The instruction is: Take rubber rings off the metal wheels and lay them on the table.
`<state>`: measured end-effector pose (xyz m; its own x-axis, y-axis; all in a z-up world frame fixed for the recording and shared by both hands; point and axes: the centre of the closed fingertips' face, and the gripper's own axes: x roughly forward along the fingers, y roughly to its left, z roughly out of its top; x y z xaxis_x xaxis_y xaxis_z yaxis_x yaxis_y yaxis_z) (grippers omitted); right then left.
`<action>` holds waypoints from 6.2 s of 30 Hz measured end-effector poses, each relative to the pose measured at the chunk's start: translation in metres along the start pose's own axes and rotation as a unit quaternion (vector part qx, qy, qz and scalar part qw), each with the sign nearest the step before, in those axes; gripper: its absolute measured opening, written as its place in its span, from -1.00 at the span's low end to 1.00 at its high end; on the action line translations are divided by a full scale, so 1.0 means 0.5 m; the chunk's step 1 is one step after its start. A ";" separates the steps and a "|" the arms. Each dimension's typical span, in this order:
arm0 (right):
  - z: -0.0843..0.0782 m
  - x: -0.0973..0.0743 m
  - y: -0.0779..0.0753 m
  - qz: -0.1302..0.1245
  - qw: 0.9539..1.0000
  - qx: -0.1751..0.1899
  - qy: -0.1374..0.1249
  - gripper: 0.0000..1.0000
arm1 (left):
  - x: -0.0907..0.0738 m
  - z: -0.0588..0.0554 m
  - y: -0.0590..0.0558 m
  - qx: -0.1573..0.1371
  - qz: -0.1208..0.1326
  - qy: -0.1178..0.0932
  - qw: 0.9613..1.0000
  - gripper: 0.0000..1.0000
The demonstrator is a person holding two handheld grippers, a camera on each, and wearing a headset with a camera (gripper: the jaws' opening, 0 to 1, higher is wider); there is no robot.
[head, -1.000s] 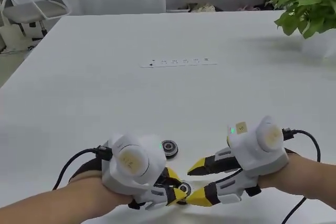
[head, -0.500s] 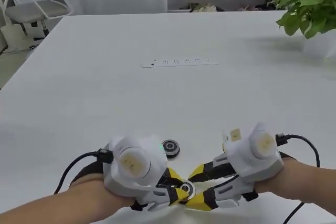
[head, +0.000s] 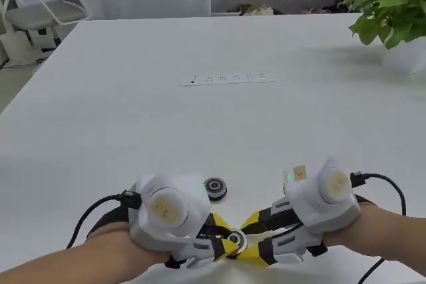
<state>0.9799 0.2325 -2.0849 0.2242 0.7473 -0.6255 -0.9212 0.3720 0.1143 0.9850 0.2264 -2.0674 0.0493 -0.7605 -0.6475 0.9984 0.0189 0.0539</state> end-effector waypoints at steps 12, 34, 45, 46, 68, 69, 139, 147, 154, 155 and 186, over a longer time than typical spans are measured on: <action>-0.005 -0.006 -0.001 0.000 1.000 -0.005 -0.003 -0.58 | 0.001 0.000 0.000 -0.002 -0.001 -0.003 1.000 -0.84; -0.015 -0.015 -0.003 -0.004 1.000 -0.010 0.005 -0.78 | 0.001 0.000 0.001 -0.004 0.002 -0.006 1.000 -0.84; -0.019 -0.017 -0.006 -0.009 1.000 0.020 0.005 -0.96 | 0.000 -0.001 0.002 -0.006 0.005 -0.007 1.000 -0.84; -0.019 -0.017 -0.008 -0.010 1.000 0.027 0.004 -0.98 | 0.000 -0.002 0.002 -0.006 0.005 -0.007 1.000 -0.84; -0.017 -0.031 -0.037 -0.012 0.978 0.200 -0.052 -1.00 | 0.002 0.000 0.005 -0.008 0.008 -0.010 1.000 -0.84; -0.011 -0.032 -0.038 -0.011 0.975 0.213 -0.062 -1.00 | 0.002 0.000 0.005 -0.008 0.008 -0.010 1.000 -0.84; 0.028 -0.037 -0.018 0.030 0.957 0.262 -0.121 -1.00 | 0.002 0.005 0.006 -0.019 0.003 0.012 1.000 -0.76; 0.030 -0.039 -0.020 0.028 0.956 0.263 -0.125 -1.00 | -0.012 0.016 0.003 -0.029 -0.002 0.005 1.000 -0.69; 0.035 -0.042 -0.019 0.031 0.955 0.265 -0.129 -1.00 | -0.032 0.032 0.000 -0.036 -0.004 -0.008 0.999 -0.58; 0.036 -0.043 -0.018 0.032 0.955 0.265 -0.130 -1.00 | -0.037 0.034 -0.002 -0.037 -0.004 -0.010 0.999 -0.57; 0.074 -0.056 -0.016 0.040 0.955 0.257 -0.141 -1.00 | -0.179 0.050 0.004 -0.068 0.032 -0.069 0.995 -0.04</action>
<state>0.9927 0.2289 -2.0398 0.3028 0.8761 -0.3752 -0.6775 0.4748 0.5618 0.9819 0.2783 -1.9903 0.1179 -0.8367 -0.5348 0.9884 0.1506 -0.0176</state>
